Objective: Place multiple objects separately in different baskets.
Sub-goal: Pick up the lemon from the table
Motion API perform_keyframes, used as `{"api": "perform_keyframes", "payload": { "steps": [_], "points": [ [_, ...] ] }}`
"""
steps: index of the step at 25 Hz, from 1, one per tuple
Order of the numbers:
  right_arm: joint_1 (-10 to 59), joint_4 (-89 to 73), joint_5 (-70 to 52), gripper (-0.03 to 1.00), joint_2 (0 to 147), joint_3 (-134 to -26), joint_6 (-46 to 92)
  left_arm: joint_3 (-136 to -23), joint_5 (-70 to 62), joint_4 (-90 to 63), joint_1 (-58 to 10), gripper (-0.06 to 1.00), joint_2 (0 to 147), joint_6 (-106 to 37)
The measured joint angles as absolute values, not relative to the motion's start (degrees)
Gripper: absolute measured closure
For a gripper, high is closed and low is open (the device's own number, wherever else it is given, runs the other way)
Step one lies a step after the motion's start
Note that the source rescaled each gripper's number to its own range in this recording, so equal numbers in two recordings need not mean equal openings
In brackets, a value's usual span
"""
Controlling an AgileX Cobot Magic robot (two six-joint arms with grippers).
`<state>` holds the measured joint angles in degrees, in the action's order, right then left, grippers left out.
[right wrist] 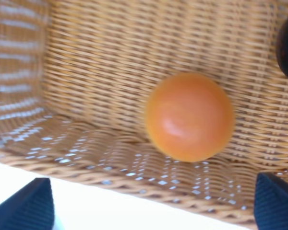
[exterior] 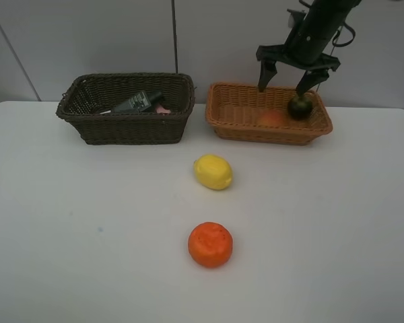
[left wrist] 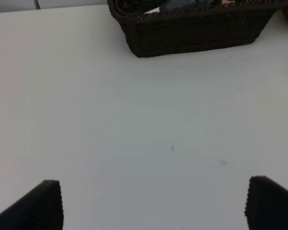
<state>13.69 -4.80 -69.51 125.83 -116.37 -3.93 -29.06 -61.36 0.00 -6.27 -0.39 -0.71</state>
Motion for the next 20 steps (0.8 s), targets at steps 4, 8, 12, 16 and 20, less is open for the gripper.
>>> {"api": "perform_keyframes", "payload": {
  "steps": [4, 8, 12, 16, 20],
  "points": [
    [16.82, -5.55, -69.52, 0.01, 120.83, -111.69, -3.55, -29.06, -61.36, 0.0, -6.27, -0.06, -0.39, -0.71],
    [23.55, -5.69, -69.65, 0.01, 118.11, -103.84, 0.0, -29.06, -61.36, 0.3, -6.27, -0.06, -0.39, -0.71],
    [31.17, -5.84, -70.05, 0.01, 118.65, -100.29, 4.16, -29.06, -61.36, 0.3, -6.27, -0.06, -0.39, -0.71],
    [35.99, -4.04, -70.05, 0.01, 120.54, -100.19, 6.73, -29.06, -61.36, 0.3, -6.27, -0.06, -0.39, -0.71],
    [36.6, -1.66, -70.05, 0.01, 122.8, -100.19, 7.5, -29.06, -61.36, 0.3, -6.27, -0.06, -0.39, -0.71]
  ]
}}
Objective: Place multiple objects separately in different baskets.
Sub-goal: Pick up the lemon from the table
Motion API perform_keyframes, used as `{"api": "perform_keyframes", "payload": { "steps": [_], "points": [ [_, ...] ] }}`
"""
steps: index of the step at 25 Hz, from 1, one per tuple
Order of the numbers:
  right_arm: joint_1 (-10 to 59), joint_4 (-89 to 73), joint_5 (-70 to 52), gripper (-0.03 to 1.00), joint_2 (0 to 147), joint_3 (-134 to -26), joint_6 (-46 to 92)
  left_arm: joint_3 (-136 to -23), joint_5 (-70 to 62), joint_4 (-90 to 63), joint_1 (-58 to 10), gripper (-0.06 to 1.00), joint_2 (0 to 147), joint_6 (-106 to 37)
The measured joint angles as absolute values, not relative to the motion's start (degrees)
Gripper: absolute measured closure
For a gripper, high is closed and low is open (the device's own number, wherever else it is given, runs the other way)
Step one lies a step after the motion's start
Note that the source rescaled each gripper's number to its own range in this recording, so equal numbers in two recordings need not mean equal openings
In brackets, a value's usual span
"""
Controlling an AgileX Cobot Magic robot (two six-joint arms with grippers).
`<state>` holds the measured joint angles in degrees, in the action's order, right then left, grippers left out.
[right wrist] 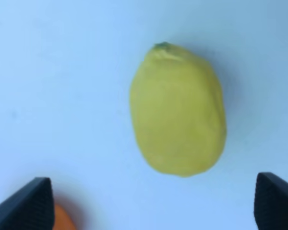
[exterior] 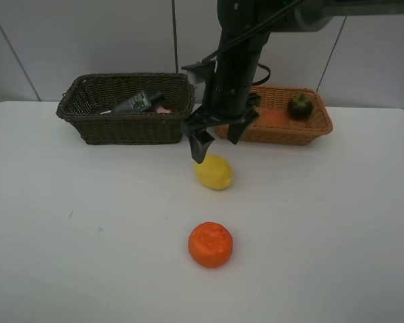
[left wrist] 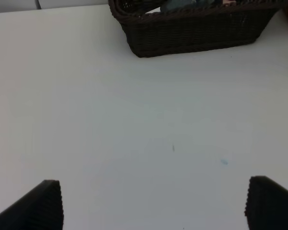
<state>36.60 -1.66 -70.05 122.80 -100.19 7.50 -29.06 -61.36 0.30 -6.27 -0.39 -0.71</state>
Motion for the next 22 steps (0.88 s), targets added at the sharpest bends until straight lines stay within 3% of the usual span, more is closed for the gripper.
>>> {"api": "perform_keyframes", "payload": {
  "steps": [22],
  "points": [
    [36.47, 1.08, -62.26, 0.01, 132.15, -100.19, 8.17, -29.06, -61.36, 0.3, -6.27, -0.06, -0.39, -0.71]
  ]
}}
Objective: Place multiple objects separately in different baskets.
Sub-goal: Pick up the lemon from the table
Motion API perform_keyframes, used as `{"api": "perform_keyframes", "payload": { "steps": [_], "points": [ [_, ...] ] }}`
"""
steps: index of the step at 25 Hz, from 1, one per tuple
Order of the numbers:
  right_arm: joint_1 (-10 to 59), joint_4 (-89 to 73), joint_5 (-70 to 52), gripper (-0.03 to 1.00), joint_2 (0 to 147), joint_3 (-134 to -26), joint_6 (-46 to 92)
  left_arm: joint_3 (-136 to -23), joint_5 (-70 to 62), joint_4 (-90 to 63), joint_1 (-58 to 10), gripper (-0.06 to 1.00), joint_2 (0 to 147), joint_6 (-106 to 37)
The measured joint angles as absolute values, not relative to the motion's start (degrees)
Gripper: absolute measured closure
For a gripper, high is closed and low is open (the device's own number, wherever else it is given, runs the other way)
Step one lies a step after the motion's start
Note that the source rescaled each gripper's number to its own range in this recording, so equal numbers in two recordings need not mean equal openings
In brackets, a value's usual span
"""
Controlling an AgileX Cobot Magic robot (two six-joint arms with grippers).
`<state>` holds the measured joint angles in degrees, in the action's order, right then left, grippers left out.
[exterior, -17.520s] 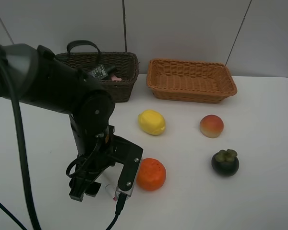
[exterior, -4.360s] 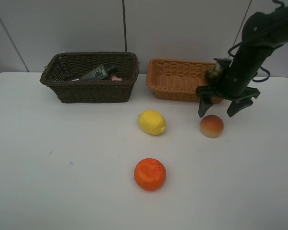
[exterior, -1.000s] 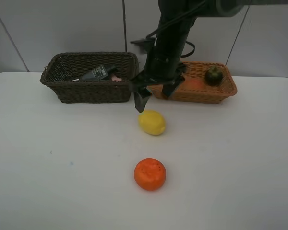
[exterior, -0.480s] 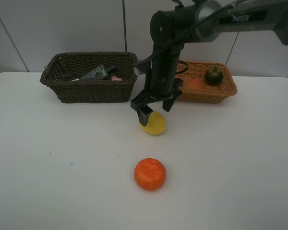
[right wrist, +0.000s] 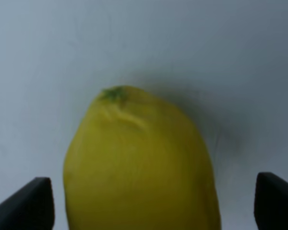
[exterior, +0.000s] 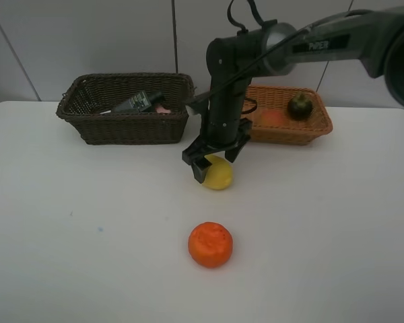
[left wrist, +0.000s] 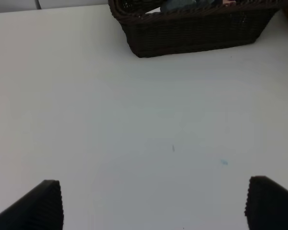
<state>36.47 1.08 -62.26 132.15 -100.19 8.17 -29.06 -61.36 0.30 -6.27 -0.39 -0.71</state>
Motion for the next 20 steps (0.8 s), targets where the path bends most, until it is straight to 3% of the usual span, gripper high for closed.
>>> {"api": "perform_keyframes", "payload": {
  "steps": [10, 12, 13, 15, 20],
  "points": [
    [36.47, 1.19, -61.71, 0.02, 135.47, -100.32, 8.2, -29.06, -61.36, 0.35, -6.27, -0.06, -0.39, -0.71],
    [36.47, 1.43, -61.71, 0.18, 135.47, -100.32, 8.2, -29.06, -61.36, 0.35, -6.27, -0.06, -0.39, -0.71],
    [36.43, 1.85, -61.77, 0.37, 135.52, -100.32, 8.2, -29.06, -61.36, 0.35, -6.27, -0.06, -0.39, -0.71],
    [36.43, 2.14, -61.64, 0.97, 135.65, -100.32, 8.13, -29.06, -61.36, 0.35, -6.27, -0.06, -0.39, -0.71],
    [36.43, 2.13, -61.59, 0.95, 135.65, -100.35, 8.07, -29.06, -61.36, 0.35, -6.27, -0.06, -0.39, -0.71]
  ]
}}
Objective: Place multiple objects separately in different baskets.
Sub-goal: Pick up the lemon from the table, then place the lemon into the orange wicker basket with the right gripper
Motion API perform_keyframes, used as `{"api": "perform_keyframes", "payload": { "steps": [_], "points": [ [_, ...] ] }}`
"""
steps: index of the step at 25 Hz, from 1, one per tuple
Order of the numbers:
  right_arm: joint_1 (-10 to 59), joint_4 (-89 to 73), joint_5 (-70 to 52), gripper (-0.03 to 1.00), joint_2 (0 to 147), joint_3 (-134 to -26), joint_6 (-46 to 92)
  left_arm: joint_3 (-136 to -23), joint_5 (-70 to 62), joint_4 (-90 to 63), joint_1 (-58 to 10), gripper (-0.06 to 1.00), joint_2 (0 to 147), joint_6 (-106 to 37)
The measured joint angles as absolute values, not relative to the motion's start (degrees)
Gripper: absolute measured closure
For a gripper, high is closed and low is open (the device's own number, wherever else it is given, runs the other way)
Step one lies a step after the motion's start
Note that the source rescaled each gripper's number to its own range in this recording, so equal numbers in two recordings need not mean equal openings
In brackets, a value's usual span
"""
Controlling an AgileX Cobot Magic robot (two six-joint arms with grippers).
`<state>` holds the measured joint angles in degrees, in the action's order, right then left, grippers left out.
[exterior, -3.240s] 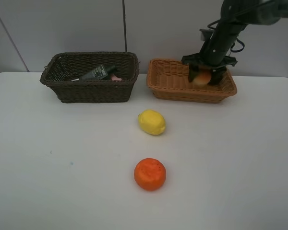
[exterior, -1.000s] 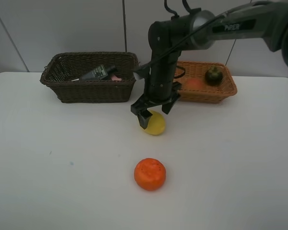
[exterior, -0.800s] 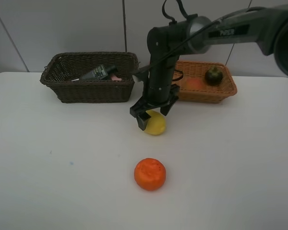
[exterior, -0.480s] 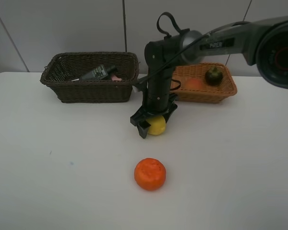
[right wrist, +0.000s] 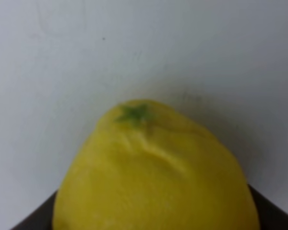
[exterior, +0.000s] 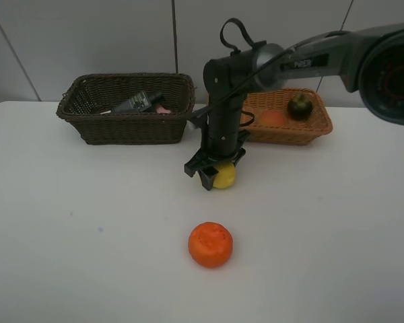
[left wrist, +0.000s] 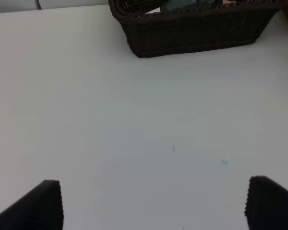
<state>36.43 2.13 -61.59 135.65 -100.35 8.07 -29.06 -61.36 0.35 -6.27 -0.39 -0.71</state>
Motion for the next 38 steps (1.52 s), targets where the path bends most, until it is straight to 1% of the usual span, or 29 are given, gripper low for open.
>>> {"api": "perform_keyframes", "payload": {
  "steps": [5, 12, 16, 20, 23, 24, 25, 26, 27, 28, 29, 30, 31, 32, 36, 38],
  "points": [
    [36.43, 0.9, -62.12, 0.95, 134.15, -99.88, 8.0, -29.06, -61.36, 0.35, -6.27, -0.06, -0.39, -0.71],
    [35.27, 2.22, -58.62, 0.95, 121.81, -99.86, 7.8, -29.06, -61.36, 0.35, -6.27, -0.06, -0.39, -0.71],
    [29.61, 2.87, -52.93, 0.95, 119.48, -99.86, 5.03, -29.06, -61.36, 0.35, -6.27, -0.06, -0.39, -0.71],
    [22.27, 3.15, -46.78, 0.95, 121.59, -99.86, 3.73, -29.06, -61.36, 0.35, -6.27, -0.06, -0.39, -0.71],
    [18.34, 3.21, -40.99, 0.95, 123.16, -99.86, 3.31, -29.06, -61.36, 0.35, -6.27, -0.06, -0.39, -0.7],
    [17.39, 3.21, -38.85, 0.93, 123.52, -99.86, 2.76, -29.06, -61.36, 0.35, -6.27, -0.06, -0.39, -0.7],
    [16.73, 3.21, -36.84, 0.85, 123.66, -99.86, 1.79, -29.06, -61.36, 0.35, -6.27, -0.06, -0.39, -0.7],
    [16.07, 3.16, -35.39, 0.69, 123.79, -99.86, 0.85, -29.06, -61.36, 0.35, -6.27, -0.06, -0.39, -0.7],
    [15.57, 3.2, -34.06, 0.49, 123.88, -99.86, 0.0, -29.06, -61.36, 0.35, -6.27, -0.06, -0.39, -0.7],
    [15.2, 3.3, -33.11, 0.34, 124.02, -99.86, -1.23, -29.06, -61.36, 0.35, -6.27, -0.06, -0.39, -0.7],
    [15.01, 3.44, -32.64, 0.2, 124.24, -99.86, -1.79, -29.06, -61.36, 0.35, -6.27, -0.06, -0.39, -0.7],
    [14.79, 3.52, -32.5, 0.1, 124.39, -99.86, -2.12, -29.06, -61.36, 0.35, -6.27, -0.06, -0.39, -0.7],
    [14.74, 3.65, -32.67, 0.05, 124.66, -99.86, -2.32, -29.06, -61.36, 0.35, -6.27, -0.06, -0.39, -0.7],
    [14.73, 3.65, -33.1, 0.02, 124.85, -99.86, -2.39, -29.06, -61.36, 0.35, -6.27, -0.06, -0.39, -0.7],
    [14.62, 3.65, -36.11, -0.01, 124.97, -99.86, -2.58, -29.06, -61.36, 0.35, -6.27, -0.06, -0.39, -0.7],
    [14.62, 3.46, -39.92, -0.02, 124.97, -99.86, -2.65, -29.06, -61.36, 0.35, -6.27, -0.06, -0.39, -0.7]
  ]
}}
